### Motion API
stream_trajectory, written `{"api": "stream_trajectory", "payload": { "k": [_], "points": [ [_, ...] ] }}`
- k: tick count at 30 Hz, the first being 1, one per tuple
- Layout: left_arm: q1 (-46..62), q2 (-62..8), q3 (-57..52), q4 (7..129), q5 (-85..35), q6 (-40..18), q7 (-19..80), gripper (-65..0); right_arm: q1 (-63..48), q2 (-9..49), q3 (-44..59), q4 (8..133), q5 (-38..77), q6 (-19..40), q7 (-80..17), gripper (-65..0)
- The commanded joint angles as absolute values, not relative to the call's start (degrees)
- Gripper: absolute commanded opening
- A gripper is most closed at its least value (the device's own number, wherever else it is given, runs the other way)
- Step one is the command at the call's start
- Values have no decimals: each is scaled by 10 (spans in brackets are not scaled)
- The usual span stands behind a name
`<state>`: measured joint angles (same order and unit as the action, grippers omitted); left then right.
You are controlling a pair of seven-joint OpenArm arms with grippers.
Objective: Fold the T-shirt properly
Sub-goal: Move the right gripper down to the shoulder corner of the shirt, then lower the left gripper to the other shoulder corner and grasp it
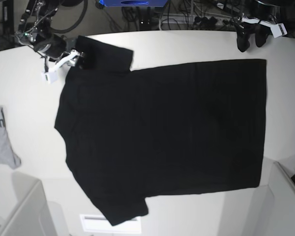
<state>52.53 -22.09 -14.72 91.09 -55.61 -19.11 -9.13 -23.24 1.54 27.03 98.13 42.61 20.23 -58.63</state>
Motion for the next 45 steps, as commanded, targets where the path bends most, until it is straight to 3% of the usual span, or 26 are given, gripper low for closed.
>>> {"api": "stream_trajectory", "payload": {
  "k": [1,8,14,17,26,31,40,42,45],
  "points": [
    [530,-225,-167,917,-560,-196,-96,-148,-239,16,272,980,404,199,-610,-284],
    [480,-167,-338,914,-562,-198,57,-148,-238,17,274,980,404,199,-610,-284],
    [378,-151,-443,874,-559,-204,282,-148,-237,17,271,980,404,199,-610,-284],
    [360,-150,-443,871,-559,-229,292,-148,-237,17,272,980,404,199,-610,-284],
    [324,-142,-404,863,-516,-230,295,-148,-237,17,273,980,404,199,-611,-285],
    [311,-131,-396,858,-514,-230,296,-148,-238,17,273,980,404,199,-611,-341],
    [298,-131,-369,854,-513,-230,296,-155,-237,17,272,980,404,199,-611,-350],
    [297,-131,-369,847,-516,-230,296,-214,-237,17,271,980,404,199,-611,-353],
    [292,-131,-369,844,-516,-230,296,-392,-237,17,274,979,404,199,-611,-407]
  ]
}}
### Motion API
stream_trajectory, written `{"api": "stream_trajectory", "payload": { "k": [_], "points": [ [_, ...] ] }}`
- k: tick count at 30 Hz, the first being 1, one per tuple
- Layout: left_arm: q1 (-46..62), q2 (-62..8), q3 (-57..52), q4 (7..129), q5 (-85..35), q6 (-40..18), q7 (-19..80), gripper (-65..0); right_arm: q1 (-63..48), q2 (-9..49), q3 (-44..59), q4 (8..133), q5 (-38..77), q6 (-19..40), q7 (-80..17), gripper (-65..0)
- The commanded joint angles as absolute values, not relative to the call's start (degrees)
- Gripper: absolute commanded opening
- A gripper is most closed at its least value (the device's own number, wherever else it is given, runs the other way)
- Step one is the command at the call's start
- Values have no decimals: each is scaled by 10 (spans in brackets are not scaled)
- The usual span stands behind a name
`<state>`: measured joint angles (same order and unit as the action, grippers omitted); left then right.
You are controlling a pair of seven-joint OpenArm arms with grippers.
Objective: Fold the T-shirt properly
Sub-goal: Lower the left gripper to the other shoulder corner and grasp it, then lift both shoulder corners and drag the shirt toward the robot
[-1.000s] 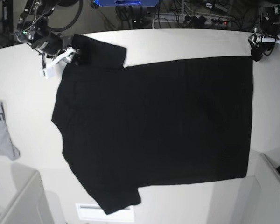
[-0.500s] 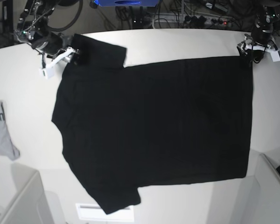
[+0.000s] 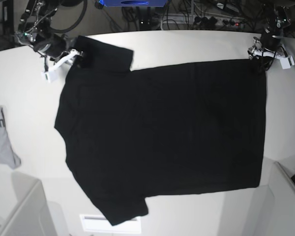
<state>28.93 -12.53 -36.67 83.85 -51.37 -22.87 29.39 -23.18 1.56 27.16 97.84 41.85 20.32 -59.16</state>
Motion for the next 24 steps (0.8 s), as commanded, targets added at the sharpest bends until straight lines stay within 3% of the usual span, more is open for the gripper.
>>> {"api": "stream_trajectory", "payload": {
  "k": [1,4,12,24],
  "points": [
    [291,-131,-369,841,-516,-230,296,-464,-237,17,274,978,404,199,-611,-456],
    [286,-131,-369,829,-515,-230,296,-638,-229,17,274,960,404,199,-611,-650],
    [298,-134,-369,829,-512,-230,296,-650,-223,17,274,898,404,199,-611,-650],
    [354,-131,-374,921,-451,-232,292,-650,-275,17,273,1020,404,199,-612,-650]
  ]
}}
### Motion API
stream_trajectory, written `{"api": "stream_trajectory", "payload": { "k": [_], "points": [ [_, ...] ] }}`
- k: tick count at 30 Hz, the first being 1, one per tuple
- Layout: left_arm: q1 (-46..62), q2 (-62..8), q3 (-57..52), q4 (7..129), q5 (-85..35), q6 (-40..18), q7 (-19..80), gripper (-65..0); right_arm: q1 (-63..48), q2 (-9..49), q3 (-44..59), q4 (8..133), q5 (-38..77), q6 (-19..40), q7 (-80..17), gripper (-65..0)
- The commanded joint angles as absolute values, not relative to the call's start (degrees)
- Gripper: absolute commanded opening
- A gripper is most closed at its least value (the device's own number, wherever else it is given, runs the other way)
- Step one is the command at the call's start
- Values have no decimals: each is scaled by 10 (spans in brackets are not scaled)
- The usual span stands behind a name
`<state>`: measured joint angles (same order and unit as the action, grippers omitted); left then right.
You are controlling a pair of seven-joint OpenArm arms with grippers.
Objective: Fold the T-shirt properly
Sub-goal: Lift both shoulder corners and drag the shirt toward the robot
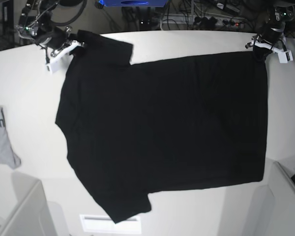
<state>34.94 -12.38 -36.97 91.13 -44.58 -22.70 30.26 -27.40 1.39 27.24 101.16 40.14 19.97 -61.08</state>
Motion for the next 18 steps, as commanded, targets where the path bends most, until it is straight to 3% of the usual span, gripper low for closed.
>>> {"api": "stream_trajectory", "payload": {
  "k": [1,8,18],
  "points": [
    [358,-131,-374,923,-451,-232,292,-650,-282,17,272,1031,404,199,-613,-650],
    [398,-131,-375,952,-451,-233,292,-650,-305,16,269,1091,404,199,-613,-650],
    [399,-103,-409,1069,-452,-233,296,-650,-246,17,269,1119,405,199,-627,-650]
  ]
}}
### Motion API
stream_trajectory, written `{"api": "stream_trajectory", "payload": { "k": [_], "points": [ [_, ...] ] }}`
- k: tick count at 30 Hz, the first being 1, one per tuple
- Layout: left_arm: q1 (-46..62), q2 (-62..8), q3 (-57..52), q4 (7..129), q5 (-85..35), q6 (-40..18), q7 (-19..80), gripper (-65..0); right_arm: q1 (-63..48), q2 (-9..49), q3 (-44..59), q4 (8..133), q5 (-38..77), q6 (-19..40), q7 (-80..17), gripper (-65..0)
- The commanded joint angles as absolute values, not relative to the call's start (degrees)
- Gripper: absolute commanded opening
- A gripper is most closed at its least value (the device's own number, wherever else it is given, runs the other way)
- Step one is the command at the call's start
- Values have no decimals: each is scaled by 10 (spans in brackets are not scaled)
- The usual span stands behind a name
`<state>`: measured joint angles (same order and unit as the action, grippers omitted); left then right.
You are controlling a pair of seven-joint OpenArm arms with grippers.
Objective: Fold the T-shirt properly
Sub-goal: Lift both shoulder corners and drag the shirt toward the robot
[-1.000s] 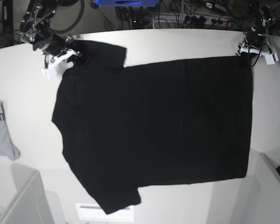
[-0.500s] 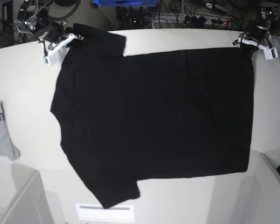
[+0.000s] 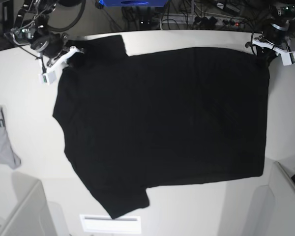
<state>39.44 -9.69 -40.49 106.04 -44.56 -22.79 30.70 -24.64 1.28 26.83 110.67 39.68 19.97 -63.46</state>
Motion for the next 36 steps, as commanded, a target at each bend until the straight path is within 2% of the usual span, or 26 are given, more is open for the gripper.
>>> {"api": "stream_trajectory", "payload": {
  "k": [1,12,14,17,22,28,36],
  "points": [
    [393,-103,-412,1075,-452,-233,296,-650,-233,17,269,1119,405,199,-632,-650],
    [344,-102,-407,1061,-449,-227,297,-650,-113,17,269,1114,400,194,-694,-650],
    [335,-102,-407,1049,-449,-208,297,-650,-96,17,269,1109,400,194,-701,-650],
    [319,-104,-407,1036,-451,-185,297,-650,-70,18,269,1083,400,194,-707,-650],
    [291,-104,-407,1019,-448,-184,298,-650,-28,18,269,1016,400,194,-706,-650],
    [233,-105,-426,980,-447,-184,389,-650,15,19,268,963,399,194,-704,-650],
    [194,-105,-438,973,-447,-183,398,-650,83,21,268,884,399,194,-691,-650]
  ]
}}
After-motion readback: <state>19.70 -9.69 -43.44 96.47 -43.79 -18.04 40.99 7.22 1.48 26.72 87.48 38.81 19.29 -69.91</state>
